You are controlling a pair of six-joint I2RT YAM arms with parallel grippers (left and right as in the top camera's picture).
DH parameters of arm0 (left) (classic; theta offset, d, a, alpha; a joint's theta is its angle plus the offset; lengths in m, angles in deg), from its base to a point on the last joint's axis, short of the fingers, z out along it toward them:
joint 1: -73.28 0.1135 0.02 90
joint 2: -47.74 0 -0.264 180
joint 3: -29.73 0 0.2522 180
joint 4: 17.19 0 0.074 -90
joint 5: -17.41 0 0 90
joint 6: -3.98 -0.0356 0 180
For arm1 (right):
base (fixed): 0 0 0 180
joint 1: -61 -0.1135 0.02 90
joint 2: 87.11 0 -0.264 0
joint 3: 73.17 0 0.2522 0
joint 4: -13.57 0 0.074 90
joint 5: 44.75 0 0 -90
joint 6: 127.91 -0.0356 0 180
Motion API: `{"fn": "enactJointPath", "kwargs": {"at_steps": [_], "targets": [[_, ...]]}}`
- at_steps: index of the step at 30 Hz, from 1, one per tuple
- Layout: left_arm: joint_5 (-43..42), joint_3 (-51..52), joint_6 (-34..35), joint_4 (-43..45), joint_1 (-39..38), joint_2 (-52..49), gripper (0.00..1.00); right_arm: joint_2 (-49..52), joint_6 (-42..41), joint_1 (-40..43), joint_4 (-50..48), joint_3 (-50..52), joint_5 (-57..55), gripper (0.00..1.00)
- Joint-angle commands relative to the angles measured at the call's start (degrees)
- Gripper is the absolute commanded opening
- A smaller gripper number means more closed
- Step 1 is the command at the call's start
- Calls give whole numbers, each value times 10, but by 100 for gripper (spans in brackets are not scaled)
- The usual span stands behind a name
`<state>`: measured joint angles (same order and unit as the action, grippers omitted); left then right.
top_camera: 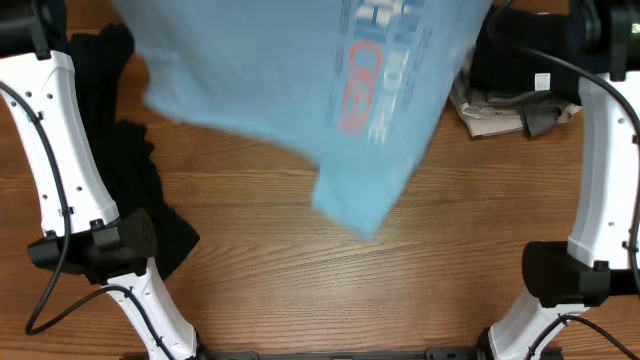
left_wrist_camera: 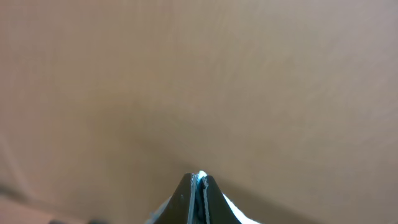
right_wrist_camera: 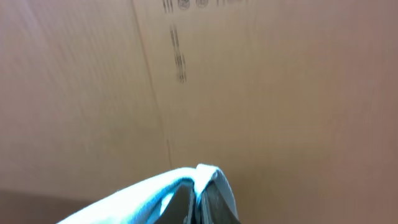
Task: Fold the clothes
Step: 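Lift the T-shirt high with both grippers and shake it out, then lower the held T-shirt flat onto the table with both grippers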
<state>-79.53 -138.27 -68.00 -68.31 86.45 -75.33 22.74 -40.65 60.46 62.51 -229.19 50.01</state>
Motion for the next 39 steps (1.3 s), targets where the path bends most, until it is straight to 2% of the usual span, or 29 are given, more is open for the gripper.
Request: {"fn": "enactJointPath", "kwargs": {"at_steps": [1,6,9,14,18,23,31,36,39], "targets": [[-15,-17,17,21,5,29,4,-27,7,23,-23,-33,19,4],[-16,-17,4,9,8,31,4,-27,7,40,-43,-40,46,4],[-17,-17,-8,-26,8,31,4,-27,10,42,-19,-40,61,4],[0,-15,-54,-153,8,31,4,-22,13,41,132,-33,76,4],[35,-15,-64,-278,8,30,4,-18,13,41,297,-17,80,4],[56,-15,-65,-412,8,27,4,-17,12,41,453,7,102,4],[74,-15,-65,-588,7,27,4,-17,13,41,595,9,68,4],[73,37,-80,-595,6,40,4,-29,10,41,619,23,67,4],[81,144,-80,-595,6,71,4,-58,-5,41,619,80,67,4]]}}
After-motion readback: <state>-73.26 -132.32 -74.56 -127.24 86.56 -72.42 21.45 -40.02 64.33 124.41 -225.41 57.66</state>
